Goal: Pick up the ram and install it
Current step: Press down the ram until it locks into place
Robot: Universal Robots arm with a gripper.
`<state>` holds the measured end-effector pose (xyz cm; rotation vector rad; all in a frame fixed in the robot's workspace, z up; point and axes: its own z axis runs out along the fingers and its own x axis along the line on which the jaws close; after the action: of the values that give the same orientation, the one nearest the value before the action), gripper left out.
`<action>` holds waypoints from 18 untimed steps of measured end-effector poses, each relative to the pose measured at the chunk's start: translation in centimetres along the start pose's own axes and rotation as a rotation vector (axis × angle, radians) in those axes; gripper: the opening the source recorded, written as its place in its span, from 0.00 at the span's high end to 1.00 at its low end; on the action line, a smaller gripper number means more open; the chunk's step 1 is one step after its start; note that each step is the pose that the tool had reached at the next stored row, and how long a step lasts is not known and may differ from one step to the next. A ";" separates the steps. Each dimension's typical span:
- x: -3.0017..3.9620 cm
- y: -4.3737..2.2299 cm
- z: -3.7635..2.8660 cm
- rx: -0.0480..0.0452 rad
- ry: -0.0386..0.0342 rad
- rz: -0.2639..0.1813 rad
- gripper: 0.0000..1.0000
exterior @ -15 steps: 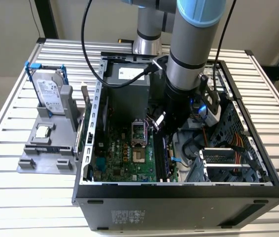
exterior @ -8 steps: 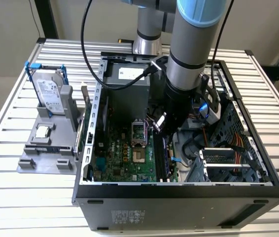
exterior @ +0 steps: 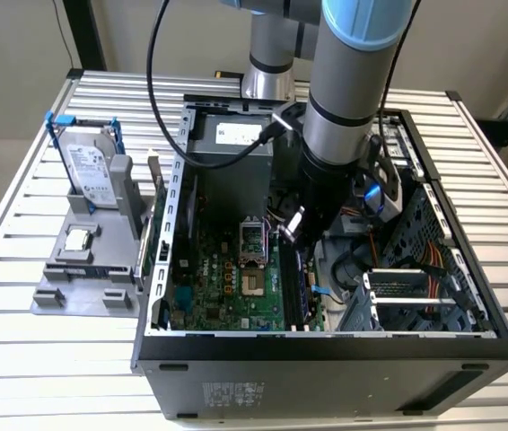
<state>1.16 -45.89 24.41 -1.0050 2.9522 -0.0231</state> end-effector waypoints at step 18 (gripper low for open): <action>0.01 0.01 0.31 -0.0071 -0.0080 -0.319 1.00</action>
<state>1.16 -45.89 24.10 -1.4603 2.7527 -0.0140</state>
